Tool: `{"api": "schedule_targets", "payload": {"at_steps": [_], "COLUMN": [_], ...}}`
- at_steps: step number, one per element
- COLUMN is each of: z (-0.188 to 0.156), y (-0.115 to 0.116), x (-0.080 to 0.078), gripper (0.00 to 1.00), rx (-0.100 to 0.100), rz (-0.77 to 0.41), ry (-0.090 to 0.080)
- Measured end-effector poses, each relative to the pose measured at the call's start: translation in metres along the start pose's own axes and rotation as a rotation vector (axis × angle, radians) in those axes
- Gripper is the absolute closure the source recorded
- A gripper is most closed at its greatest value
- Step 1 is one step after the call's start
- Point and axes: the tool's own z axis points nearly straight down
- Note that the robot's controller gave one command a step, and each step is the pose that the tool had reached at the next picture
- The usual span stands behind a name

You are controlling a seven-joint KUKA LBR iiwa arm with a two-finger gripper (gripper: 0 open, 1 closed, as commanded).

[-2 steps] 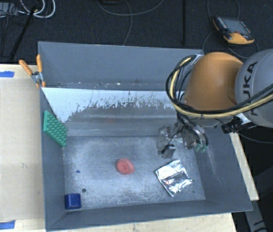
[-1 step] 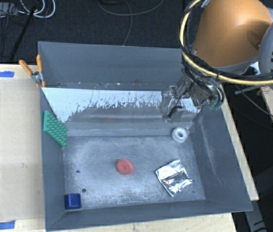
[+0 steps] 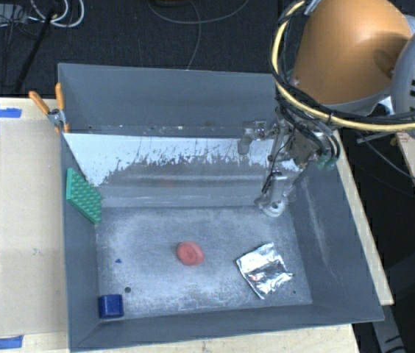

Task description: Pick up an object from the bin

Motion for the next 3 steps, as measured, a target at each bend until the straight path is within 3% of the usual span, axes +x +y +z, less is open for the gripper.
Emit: {"api": "schedule_targets", "payload": {"at_steps": [1, 2, 3], "z": [0.062, 0.239, 0.265], "y": [-0.084, -0.111, -0.114], "x": [0.040, 0.024, 0.081], "gripper": [0.00, 0.00, 0.00], "rx": [0.001, -0.003, -0.002], "rz": [-0.175, -0.098, -0.245], "ry": [0.008, 0.010, 0.007]}}
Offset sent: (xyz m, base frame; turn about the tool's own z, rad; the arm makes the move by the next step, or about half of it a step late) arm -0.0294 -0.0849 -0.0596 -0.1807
